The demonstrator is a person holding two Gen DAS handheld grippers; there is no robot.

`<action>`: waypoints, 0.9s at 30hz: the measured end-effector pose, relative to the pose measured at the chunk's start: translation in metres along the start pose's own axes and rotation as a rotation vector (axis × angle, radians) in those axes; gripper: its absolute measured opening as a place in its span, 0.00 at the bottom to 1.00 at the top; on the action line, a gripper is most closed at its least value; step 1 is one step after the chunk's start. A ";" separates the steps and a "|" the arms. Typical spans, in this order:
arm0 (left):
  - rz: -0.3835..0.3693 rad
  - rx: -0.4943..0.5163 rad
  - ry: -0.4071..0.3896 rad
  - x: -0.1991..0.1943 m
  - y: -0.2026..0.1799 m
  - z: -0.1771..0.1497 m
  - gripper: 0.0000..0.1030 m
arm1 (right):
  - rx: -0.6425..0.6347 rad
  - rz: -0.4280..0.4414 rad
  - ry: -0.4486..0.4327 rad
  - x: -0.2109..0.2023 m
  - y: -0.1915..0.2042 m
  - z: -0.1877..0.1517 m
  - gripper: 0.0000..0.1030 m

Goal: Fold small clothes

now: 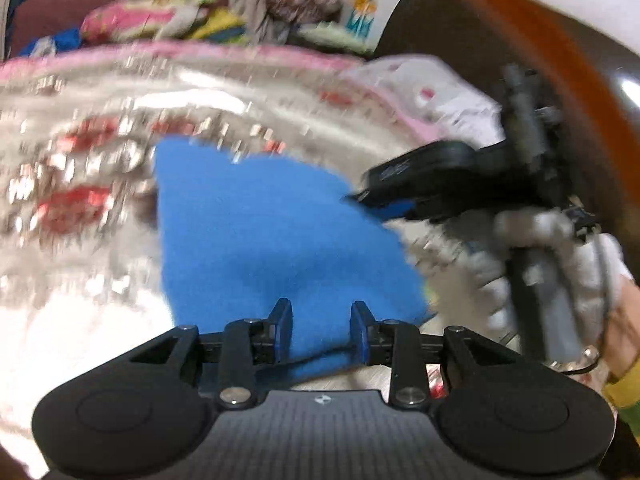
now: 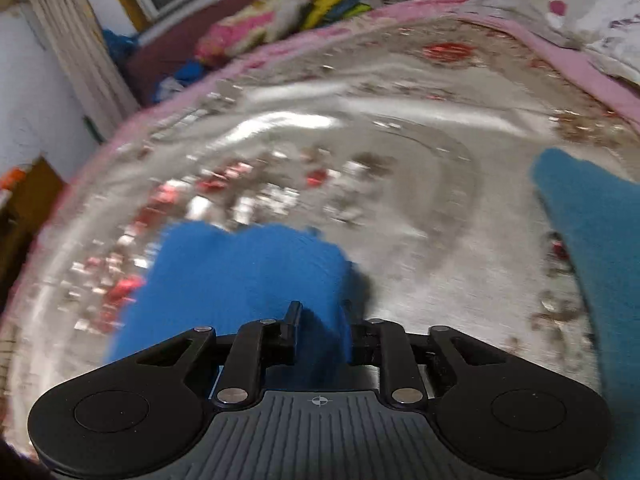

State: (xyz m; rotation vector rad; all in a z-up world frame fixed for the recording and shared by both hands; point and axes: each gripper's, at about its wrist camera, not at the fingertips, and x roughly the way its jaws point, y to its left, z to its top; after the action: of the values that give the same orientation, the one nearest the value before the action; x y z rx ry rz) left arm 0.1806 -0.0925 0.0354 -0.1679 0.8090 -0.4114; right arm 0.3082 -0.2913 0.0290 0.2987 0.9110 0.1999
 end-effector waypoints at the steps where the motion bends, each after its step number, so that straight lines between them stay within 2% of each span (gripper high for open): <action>1: 0.005 -0.013 0.017 0.004 0.004 -0.002 0.36 | 0.030 0.011 0.005 0.002 -0.005 -0.001 0.25; 4: -0.005 -0.024 0.017 -0.001 0.005 -0.006 0.36 | 0.000 -0.017 -0.008 -0.004 -0.002 -0.003 0.25; 7: -0.001 0.000 -0.006 -0.012 0.001 -0.001 0.36 | -0.030 -0.044 -0.074 -0.026 0.007 -0.011 0.25; 11: 0.015 0.029 -0.038 -0.023 -0.001 0.006 0.37 | -0.044 0.059 -0.105 -0.060 0.016 -0.036 0.25; 13: 0.036 0.045 -0.058 -0.025 -0.001 0.011 0.37 | -0.068 0.075 -0.094 -0.066 0.021 -0.049 0.25; 16: 0.048 0.024 -0.068 -0.026 0.005 0.016 0.39 | -0.091 0.000 -0.079 -0.057 0.021 -0.062 0.25; 20: 0.085 0.020 -0.026 -0.016 0.012 0.013 0.41 | -0.002 0.014 -0.076 -0.051 0.001 -0.069 0.28; 23: 0.095 0.009 0.030 -0.005 0.016 0.007 0.41 | -0.021 0.016 -0.064 -0.050 -0.004 -0.074 0.28; 27: 0.096 -0.002 0.021 -0.009 0.012 0.005 0.41 | -0.002 0.033 -0.059 -0.051 -0.006 -0.078 0.29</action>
State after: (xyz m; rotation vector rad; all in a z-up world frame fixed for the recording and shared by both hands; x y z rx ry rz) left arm 0.1819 -0.0778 0.0411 -0.1262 0.8348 -0.3219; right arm 0.2157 -0.2988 0.0205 0.3159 0.8476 0.2211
